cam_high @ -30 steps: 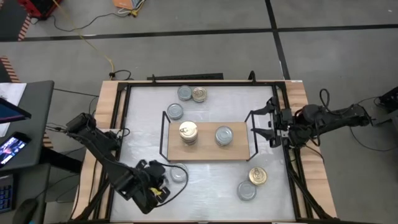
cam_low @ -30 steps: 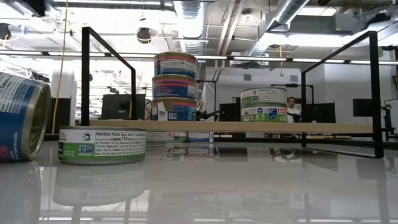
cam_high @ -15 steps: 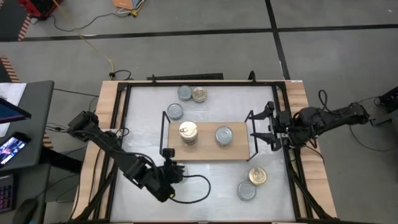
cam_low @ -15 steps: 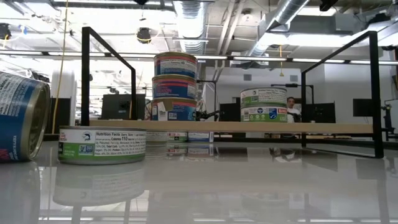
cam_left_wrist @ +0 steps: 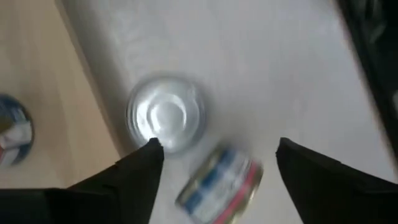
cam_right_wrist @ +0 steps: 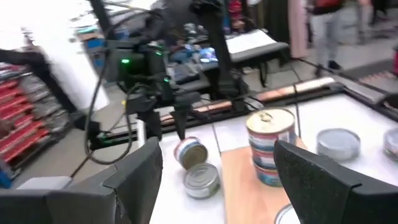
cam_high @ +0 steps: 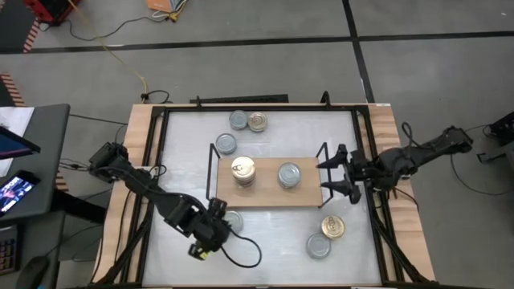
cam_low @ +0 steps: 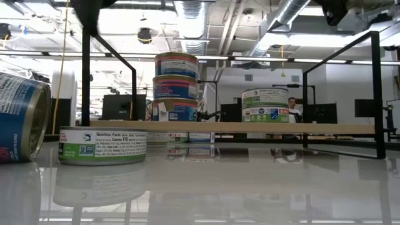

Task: Stack canned seafood by type on shelf
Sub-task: Stack the blue tuna can on top of the blue tuna can on the shelf

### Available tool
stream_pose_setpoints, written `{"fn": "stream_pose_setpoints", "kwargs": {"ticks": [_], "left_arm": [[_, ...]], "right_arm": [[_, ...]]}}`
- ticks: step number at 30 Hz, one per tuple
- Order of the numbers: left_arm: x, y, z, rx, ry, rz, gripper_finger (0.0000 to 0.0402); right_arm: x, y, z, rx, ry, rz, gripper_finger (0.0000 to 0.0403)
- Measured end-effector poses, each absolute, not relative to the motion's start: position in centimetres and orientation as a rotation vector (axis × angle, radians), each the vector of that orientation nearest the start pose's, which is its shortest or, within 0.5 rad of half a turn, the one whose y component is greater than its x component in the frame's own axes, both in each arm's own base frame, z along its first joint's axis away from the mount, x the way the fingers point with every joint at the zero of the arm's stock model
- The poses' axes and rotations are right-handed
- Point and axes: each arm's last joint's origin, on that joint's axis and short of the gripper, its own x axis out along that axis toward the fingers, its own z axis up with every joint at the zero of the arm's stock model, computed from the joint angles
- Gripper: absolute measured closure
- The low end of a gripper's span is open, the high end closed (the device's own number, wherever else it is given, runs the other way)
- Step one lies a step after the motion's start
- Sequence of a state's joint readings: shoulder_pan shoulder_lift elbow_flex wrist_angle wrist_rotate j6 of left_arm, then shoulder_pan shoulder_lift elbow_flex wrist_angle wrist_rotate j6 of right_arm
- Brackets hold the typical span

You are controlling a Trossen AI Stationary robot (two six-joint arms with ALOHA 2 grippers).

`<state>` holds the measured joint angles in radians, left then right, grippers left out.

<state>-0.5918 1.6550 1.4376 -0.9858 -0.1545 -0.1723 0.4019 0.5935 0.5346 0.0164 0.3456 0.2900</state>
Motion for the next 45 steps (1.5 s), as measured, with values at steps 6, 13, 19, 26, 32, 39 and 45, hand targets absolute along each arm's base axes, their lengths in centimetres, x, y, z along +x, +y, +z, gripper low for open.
{"fn": "stream_pose_setpoints", "kwargs": {"ticks": [6, 13, 19, 26, 32, 39, 45], "left_arm": [[26.3, -17.2, 27.8, 0.411, 1.302, -0.358, 0.0065], [26.0, -17.5, 27.7, 0.477, 1.307, -0.477, 0.0062], [26.6, -17.4, 27.3, 0.551, 1.286, -0.572, 0.0062], [27.1, -17.7, 25.3, 0.699, 1.28, -0.685, 0.0062], [27.7, -18.1, 23.5, 0.768, 1.334, -0.741, 0.0064], [28.3, -18.5, 20.9, 0.839, 1.431, -0.773, 0.0085], [28.4, -18.5, 19.0, 0.865, 1.544, -0.775, 0.0139]], "right_arm": [[15.8, 6.2, 28.7, 0.295, 0.024, -0.073, 0.0074], [17.4, 7.4, 28.6, 0.303, -0.03, -0.047, 0.0074], [19.0, 8.2, 28.3, 0.309, -0.088, -0.079, 0.0074], [20.5, 9.1, 27.7, 0.332, -0.147, -0.073, 0.0074], [21.0, 9.3, 27.6, 0.337, -0.156, -0.073, 0.0074], [21.1, 9.4, 27.6, 0.328, -0.169, -0.069, 0.0074], [21.1, 9.4, 27.6, 0.319, -0.168, -0.069, 0.0074]]}}
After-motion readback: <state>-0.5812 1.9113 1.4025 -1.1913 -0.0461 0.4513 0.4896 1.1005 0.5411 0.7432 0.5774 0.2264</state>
